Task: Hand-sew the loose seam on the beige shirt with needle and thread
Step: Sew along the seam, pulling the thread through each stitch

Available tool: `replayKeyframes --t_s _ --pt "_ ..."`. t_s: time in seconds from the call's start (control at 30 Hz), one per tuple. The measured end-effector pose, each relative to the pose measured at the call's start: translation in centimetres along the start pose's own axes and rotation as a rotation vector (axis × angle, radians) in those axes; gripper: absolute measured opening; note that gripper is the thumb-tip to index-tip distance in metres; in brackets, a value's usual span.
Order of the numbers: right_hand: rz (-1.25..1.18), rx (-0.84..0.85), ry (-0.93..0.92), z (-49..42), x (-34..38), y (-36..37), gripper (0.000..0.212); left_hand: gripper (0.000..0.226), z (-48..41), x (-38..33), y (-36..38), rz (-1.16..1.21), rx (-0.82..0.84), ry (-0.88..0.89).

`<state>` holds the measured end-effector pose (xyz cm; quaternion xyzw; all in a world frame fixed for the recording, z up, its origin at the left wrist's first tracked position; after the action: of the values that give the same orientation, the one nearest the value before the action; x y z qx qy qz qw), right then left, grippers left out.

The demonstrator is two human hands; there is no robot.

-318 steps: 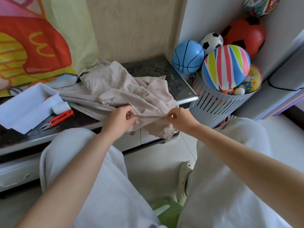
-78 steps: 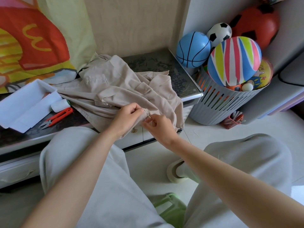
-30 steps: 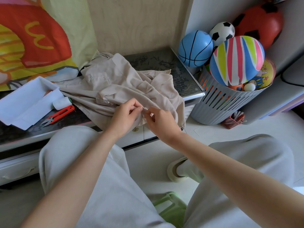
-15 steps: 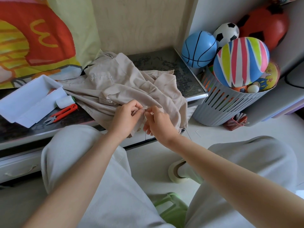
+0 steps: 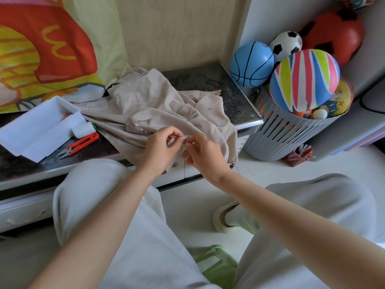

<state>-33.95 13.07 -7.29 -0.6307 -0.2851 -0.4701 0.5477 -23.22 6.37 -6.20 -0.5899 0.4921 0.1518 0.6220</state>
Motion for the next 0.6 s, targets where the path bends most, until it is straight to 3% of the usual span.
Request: replayKeyframes --t_s 0.17,0.27,0.43,0.6 --pt "0.103 -0.040 0.009 -0.3 -0.9 -0.5 0.014 0.005 0.2 -0.1 0.2 0.021 0.032 0.015" --pt "0.143 -0.042 -0.019 -0.1 -1.3 -1.1 0.005 0.004 0.0 0.2 0.0 0.012 0.015 0.012" --pt "0.165 -0.193 -0.022 -0.7 -1.0 -3.2 0.026 0.009 0.1 -0.3 0.1 0.012 0.040 0.065" --pt "0.149 0.020 0.242 -1.7 -1.5 -2.3 0.061 0.003 0.2 -1.1 0.6 -0.017 0.078 0.178"
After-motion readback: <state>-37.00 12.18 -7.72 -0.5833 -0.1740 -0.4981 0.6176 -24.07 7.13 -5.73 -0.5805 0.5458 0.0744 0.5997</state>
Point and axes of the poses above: each hand's wrist, its own z-axis away from the middle knuckle, its own y-axis out of the palm, x = y × z, the point moved 6 cm from there along -z, towards the middle knuckle, and after that the axes turned 1 degree about -z, right-handed, at the moved point
